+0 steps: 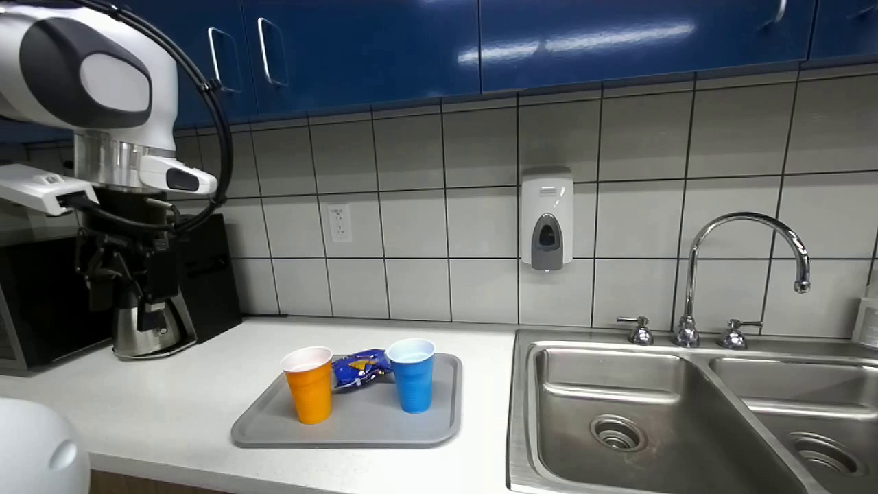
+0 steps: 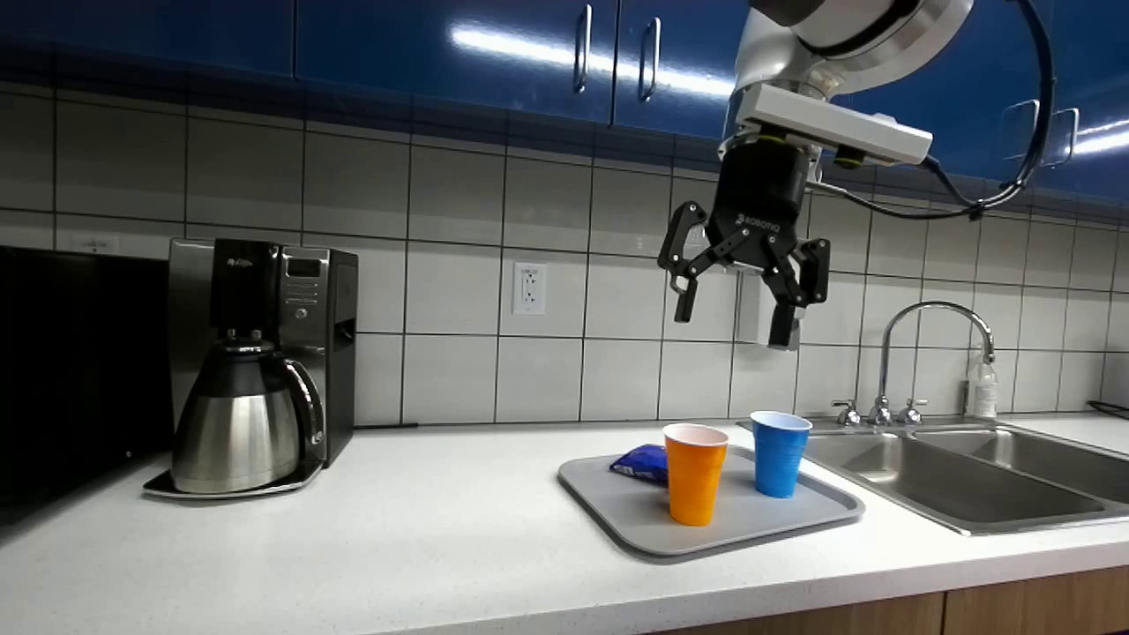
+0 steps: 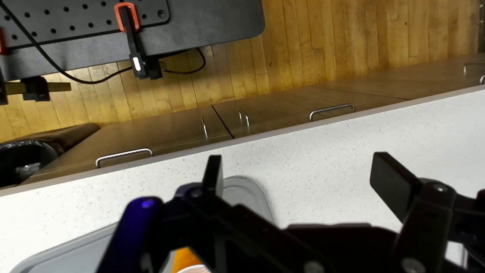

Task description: Place the cups directly onto the counter

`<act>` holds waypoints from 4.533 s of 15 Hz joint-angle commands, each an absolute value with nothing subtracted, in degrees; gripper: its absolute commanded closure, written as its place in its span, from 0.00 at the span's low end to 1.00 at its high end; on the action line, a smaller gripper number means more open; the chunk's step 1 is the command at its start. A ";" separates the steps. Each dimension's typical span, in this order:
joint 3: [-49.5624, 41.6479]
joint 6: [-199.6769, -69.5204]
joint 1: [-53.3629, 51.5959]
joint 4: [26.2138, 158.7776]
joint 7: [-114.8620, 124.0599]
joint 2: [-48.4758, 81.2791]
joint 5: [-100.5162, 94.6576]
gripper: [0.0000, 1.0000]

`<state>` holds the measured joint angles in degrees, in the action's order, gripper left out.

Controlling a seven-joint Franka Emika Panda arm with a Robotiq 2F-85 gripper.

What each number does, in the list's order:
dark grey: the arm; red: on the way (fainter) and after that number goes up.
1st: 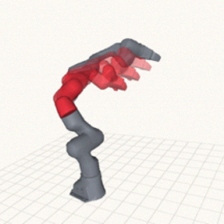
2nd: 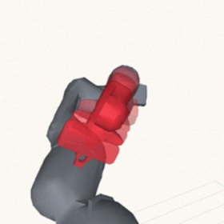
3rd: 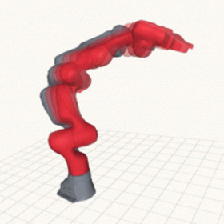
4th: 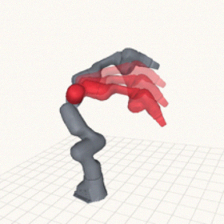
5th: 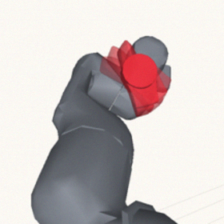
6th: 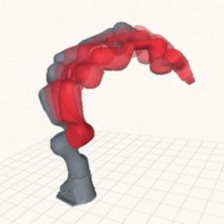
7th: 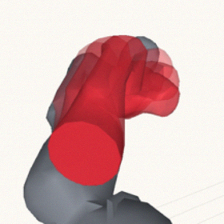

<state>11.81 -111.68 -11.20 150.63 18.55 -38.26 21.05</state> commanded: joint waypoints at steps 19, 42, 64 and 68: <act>11.02 -128.49 -4.46 150.98 17.80 -30.25 6.97 0.00; 9.96 -147.20 -3.52 146.39 19.02 -10.88 -0.87 0.00; 7.81 -152.06 -5.31 141.31 18.79 2.75 -3.93 0.09; 7.46 -152.13 -5.88 140.81 18.22 3.43 -3.43 0.51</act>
